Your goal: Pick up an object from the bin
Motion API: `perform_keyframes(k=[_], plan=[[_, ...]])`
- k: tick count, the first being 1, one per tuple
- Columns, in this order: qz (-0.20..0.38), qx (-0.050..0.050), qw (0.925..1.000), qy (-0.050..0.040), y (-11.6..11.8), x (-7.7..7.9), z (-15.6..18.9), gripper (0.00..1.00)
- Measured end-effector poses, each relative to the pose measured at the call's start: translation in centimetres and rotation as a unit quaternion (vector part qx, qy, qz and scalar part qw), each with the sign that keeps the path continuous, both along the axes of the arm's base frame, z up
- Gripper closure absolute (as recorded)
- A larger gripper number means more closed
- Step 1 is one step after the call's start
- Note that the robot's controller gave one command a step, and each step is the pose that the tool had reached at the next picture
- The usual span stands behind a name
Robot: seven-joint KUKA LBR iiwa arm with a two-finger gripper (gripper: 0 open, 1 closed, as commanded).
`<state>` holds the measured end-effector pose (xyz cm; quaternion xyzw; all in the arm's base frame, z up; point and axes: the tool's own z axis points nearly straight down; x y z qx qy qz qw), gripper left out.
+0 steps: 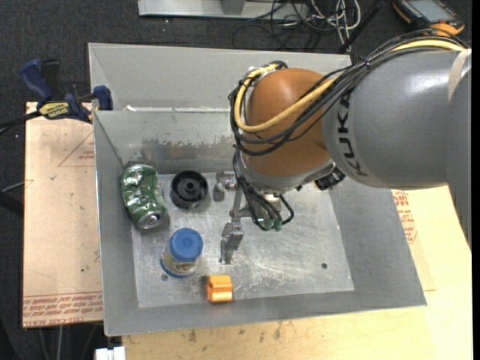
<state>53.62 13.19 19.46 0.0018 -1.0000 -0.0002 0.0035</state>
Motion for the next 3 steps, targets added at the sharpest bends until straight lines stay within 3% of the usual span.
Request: perform_keyframes(k=[1, 2, 3], plan=[[-0.002, 0.001, 1.0000, -0.0037, -0.1, 0.2, 0.4, 0.00], [0.125, -0.007, 0.9917, -0.0279, 6.5, 0.1, -7.8, 1.00], [0.125, -0.003, 0.9916, -0.0321, 6.8, 0.1, -7.9, 1.00]])
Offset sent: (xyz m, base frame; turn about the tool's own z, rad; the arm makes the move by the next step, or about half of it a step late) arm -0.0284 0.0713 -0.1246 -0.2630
